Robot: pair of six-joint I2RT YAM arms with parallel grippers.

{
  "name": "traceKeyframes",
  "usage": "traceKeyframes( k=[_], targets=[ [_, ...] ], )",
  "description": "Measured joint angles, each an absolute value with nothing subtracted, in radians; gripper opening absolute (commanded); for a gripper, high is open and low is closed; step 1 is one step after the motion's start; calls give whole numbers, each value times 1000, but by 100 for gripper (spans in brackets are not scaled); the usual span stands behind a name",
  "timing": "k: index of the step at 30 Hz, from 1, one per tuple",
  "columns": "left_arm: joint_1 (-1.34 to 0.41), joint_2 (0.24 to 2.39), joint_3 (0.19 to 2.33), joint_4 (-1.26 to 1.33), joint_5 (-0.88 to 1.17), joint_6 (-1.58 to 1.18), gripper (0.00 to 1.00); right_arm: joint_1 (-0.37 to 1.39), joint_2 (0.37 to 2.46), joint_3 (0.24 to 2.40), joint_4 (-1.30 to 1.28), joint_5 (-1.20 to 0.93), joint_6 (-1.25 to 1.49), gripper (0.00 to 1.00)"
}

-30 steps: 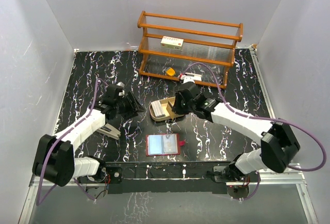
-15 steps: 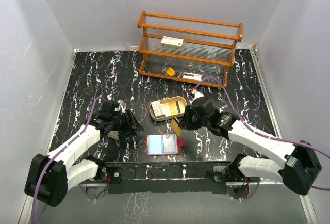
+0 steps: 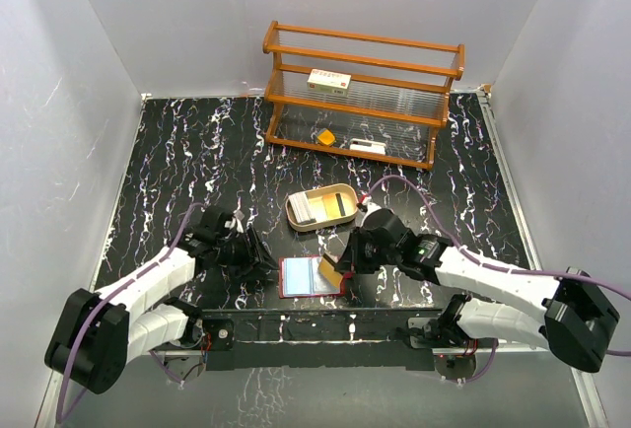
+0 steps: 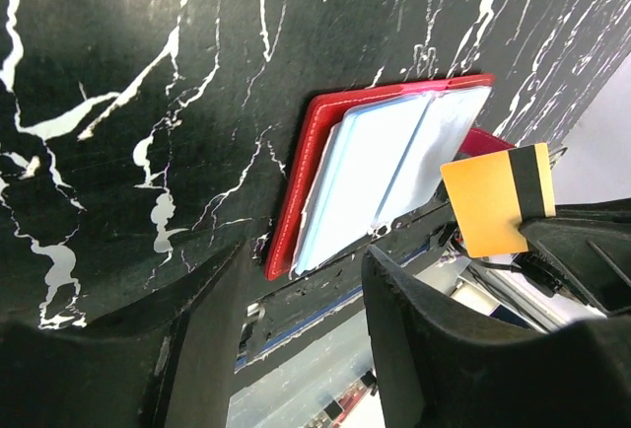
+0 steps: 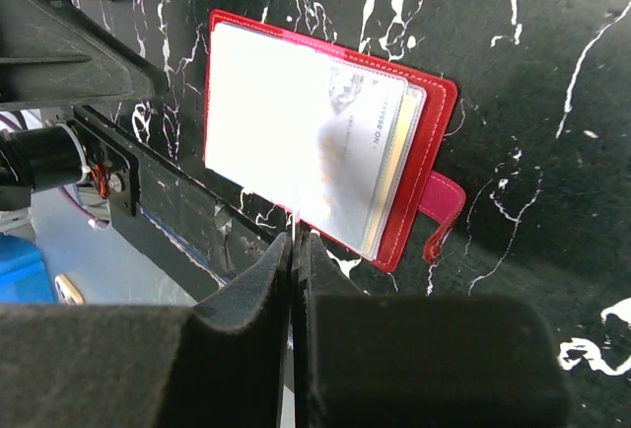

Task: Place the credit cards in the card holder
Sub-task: Insert the credit card into the card holder.

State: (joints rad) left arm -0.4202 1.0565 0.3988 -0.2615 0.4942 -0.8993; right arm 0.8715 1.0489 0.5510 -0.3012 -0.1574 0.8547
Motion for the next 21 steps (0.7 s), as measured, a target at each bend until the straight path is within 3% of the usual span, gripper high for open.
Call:
traceKeyframes(
  k=[11,17,21],
  targets=[
    [-533,1060,306,-131,455,-1024,41,910,1121,499,-155,-157,921,3],
    [-593,1074,289,-72,412,-1081,28,920,1139,451,-87,-147,946,7],
    [-615,1077,275,-47,393,-1101,15,923,1139,410,-62,-138,958,11]
  ],
)
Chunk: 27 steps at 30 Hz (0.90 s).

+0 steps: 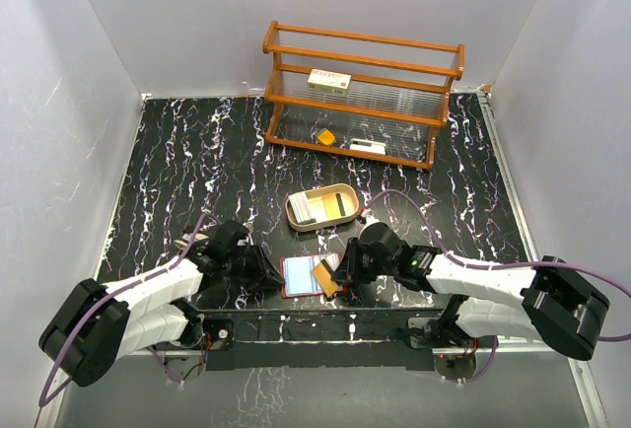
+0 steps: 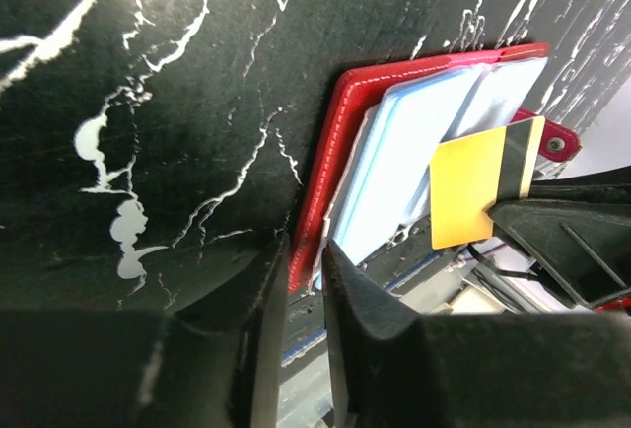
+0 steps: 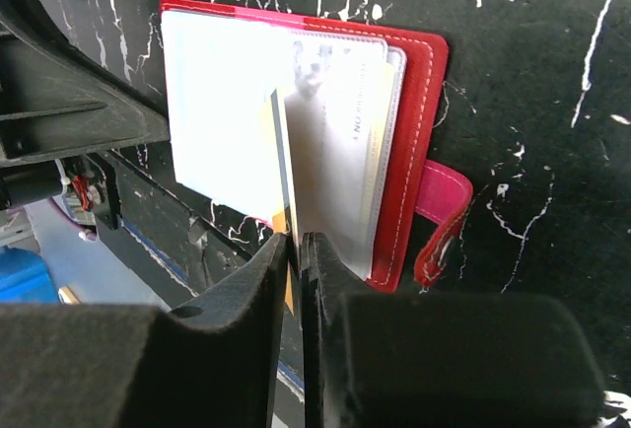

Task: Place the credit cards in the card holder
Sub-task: Insert the credit card into the card holder.

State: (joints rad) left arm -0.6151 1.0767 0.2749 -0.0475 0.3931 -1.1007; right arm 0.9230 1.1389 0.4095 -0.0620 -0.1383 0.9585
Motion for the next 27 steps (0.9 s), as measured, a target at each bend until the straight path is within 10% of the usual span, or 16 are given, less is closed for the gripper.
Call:
traceKeyframes(
  k=[7,27],
  targets=[
    [-626,1077,267,-46,364,-1111,0,928,1141,375,-44,-131,968,12],
    [-633,1111,269,-7,367,-1097,0,936,1167,329,72,-137,995,6]
  ],
)
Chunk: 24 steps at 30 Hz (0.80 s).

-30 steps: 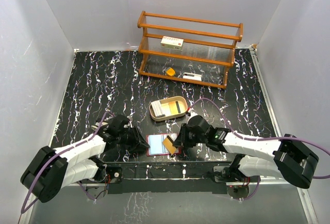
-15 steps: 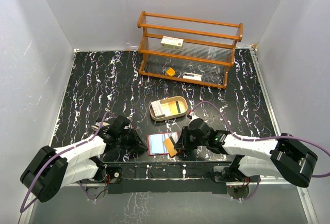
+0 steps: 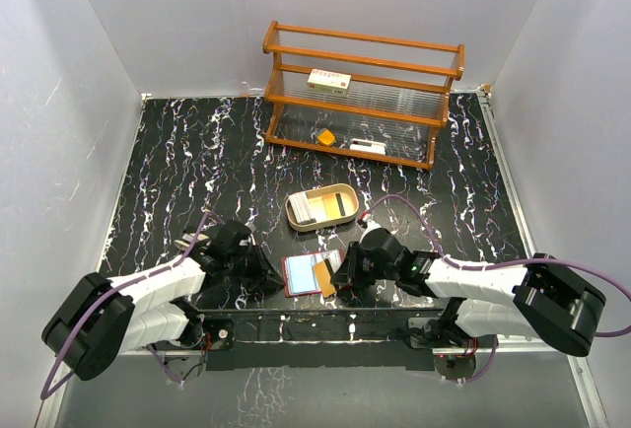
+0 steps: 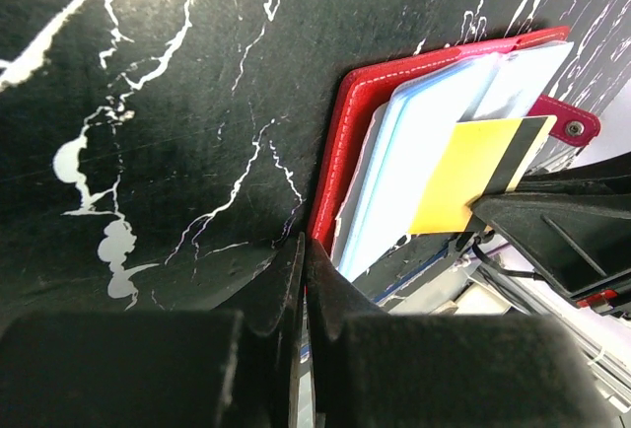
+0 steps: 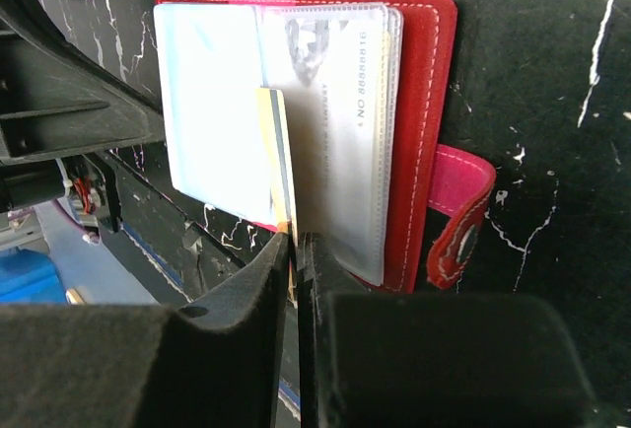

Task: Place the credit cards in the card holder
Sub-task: Insert the credit card into the card holder.

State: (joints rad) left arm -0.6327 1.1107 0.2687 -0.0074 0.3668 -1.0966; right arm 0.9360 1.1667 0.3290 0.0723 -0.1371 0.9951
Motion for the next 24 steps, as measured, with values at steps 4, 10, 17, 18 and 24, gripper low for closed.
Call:
traceKeyframes(
  k=[4,10,17,18,24],
  targets=[
    [-637,1121,270,5,373,-1095,0,936,1167,329,80,-134,995,6],
    [-639,1126,276,0,373,-1084,0,936,1174,343,77,-133,988,5],
    [-645,1141,299,-28,366,-1058,0,936,1177,382,31,-125,965,5],
    [-647,1141,301,-32,363,-1055,0,936,1172,388,21,-121,961,5],
    [-651,1140,307,-44,354,-1042,0,936,1184,396,20,-125,939,6]
  ],
)
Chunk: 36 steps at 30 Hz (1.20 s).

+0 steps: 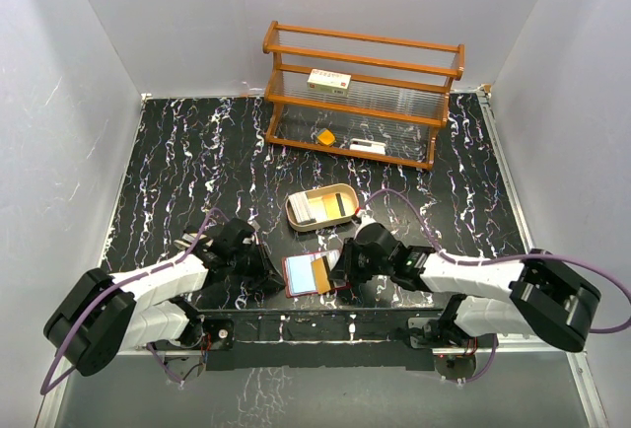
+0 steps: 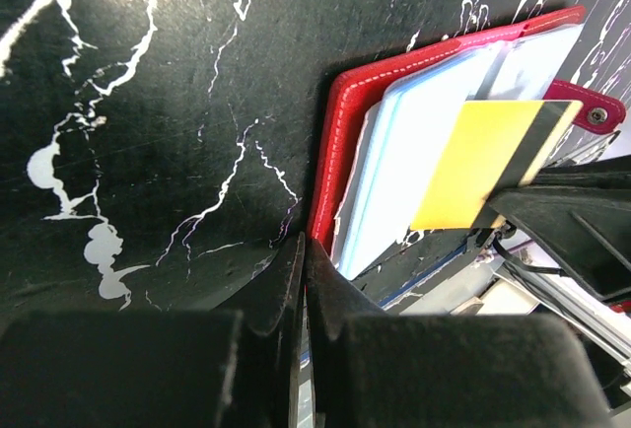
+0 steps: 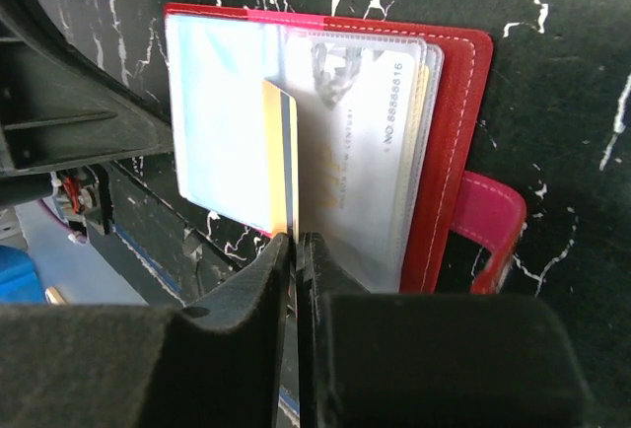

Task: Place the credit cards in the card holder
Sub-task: Insert the credit card into the card holder.

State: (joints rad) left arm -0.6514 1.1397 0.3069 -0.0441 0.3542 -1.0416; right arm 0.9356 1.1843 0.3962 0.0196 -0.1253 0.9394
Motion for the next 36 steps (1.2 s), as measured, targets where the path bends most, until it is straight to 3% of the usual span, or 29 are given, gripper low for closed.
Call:
traceKeyframes(
  k=[6,36],
  targets=[
    [-652,1142,318,-68,351,-1029,0,934,1302,413,80,-165,934,6],
    [-659,1156,334,-83,351,-1025,0,932,1404,507,114,-79,905,5]
  ],
)
